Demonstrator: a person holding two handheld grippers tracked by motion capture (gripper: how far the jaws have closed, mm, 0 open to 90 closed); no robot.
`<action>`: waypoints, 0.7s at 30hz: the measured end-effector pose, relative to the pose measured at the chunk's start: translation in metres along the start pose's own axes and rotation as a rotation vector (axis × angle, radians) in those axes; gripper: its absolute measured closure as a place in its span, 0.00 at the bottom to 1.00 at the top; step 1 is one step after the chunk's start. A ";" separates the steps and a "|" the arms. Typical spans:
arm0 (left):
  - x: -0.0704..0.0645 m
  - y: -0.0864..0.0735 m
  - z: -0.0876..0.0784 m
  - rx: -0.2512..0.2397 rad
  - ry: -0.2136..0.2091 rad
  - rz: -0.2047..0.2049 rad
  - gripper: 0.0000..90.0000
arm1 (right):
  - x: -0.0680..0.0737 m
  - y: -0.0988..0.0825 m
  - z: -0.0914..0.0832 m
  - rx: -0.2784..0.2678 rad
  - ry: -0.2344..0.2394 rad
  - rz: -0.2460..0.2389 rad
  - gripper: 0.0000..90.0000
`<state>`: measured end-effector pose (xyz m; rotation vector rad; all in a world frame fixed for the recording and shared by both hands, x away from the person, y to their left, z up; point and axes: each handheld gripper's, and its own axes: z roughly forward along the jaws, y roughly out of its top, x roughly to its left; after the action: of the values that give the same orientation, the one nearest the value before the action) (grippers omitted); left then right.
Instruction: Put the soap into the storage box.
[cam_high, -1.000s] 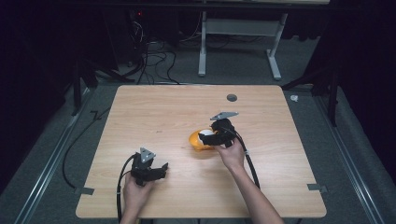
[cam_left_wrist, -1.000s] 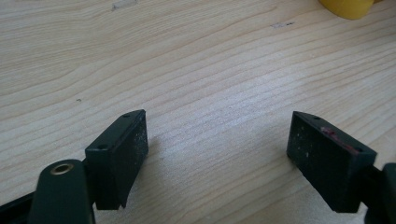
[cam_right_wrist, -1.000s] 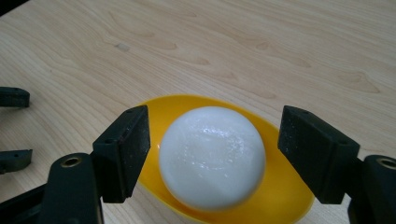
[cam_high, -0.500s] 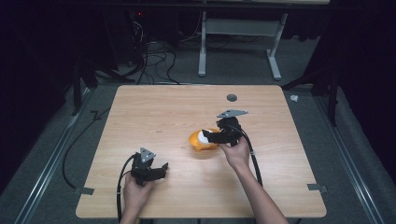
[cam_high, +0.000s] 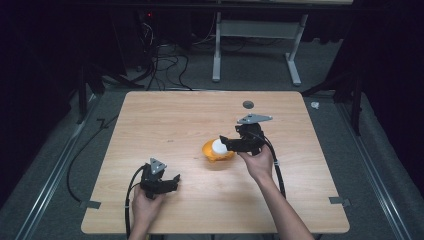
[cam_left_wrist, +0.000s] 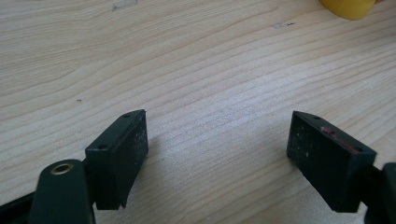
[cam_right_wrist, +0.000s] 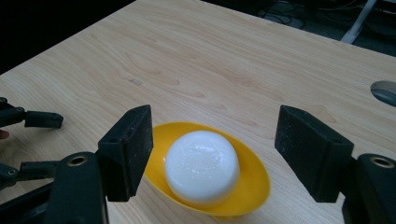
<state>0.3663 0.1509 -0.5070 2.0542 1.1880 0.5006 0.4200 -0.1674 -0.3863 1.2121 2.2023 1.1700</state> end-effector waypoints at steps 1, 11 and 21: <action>0.000 0.000 0.000 0.000 0.000 0.000 0.23 | -0.001 0.001 -0.002 -0.005 -0.004 -0.002 0.32; 0.000 0.000 0.000 0.000 0.000 0.002 0.23 | -0.003 0.008 -0.019 -0.024 0.018 -0.014 0.37; 0.000 0.000 0.000 0.000 0.000 0.002 0.23 | -0.004 0.011 -0.036 -0.061 0.001 -0.021 0.35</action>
<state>0.3663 0.1510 -0.5070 2.0553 1.1863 0.5013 0.4048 -0.1848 -0.3570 1.1610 2.1587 1.2212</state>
